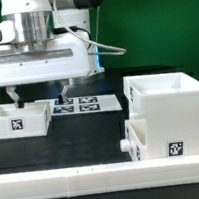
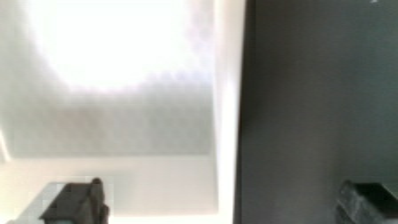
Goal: Assemble drawer
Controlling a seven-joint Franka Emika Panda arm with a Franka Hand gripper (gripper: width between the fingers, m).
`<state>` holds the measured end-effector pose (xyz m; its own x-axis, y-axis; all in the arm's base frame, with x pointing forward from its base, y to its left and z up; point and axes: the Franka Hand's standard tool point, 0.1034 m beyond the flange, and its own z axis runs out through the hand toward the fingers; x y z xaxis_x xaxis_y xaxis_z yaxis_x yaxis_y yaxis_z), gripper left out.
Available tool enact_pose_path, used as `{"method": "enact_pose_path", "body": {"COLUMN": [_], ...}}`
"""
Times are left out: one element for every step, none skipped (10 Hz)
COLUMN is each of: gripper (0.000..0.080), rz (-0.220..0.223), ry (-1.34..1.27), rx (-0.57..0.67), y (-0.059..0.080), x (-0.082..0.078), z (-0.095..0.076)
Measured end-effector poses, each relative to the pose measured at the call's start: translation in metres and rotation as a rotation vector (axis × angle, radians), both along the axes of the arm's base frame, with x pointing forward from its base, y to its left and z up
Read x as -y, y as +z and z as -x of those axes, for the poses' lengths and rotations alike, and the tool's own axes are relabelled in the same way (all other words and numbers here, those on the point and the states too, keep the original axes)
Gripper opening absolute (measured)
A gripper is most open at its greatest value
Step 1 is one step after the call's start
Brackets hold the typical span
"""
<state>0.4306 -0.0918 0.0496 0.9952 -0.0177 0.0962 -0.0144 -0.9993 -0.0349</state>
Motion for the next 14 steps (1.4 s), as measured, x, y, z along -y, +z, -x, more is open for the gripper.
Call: {"method": "enact_pose_path", "body": {"gripper": [0.0649,0.0649,0.0649,0.0649,0.0649,0.0649,0.0649,0.0649,0.0649,0.0649,0.0649,0.0649,0.0649,0.0649], "rz": [0.0,0.0,0.0,-0.002,-0.006,-0.006,-0.007,-0.007,0.002,0.007,0.01,0.015,0.018,0.021], "ry": [0.001,0.001,0.001,-0.01,-0.022,-0.018,-0.011,-0.012,-0.01,-0.01,-0.011,-0.012,-0.007,0.0], "rx": [0.0,-0.001,-0.001,-0.006,-0.026,-0.037,-0.049,-0.061,-0.052,-0.051,-0.051,-0.045,-0.041,-0.04], "y": [0.0,0.0,0.0,-0.002,-0.008,-0.011,-0.015,-0.022,-0.028,-0.036,-0.041,-0.043,-0.044,-0.045], "x": [0.0,0.0,0.0,-0.002,-0.008,-0.013,-0.016,-0.015,-0.013,-0.013,-0.013,-0.012,-0.012,-0.01], "z": [0.0,0.0,0.0,0.002,0.011,0.016,0.019,0.024,0.025,0.028,0.03,0.031,0.032,0.034]}}
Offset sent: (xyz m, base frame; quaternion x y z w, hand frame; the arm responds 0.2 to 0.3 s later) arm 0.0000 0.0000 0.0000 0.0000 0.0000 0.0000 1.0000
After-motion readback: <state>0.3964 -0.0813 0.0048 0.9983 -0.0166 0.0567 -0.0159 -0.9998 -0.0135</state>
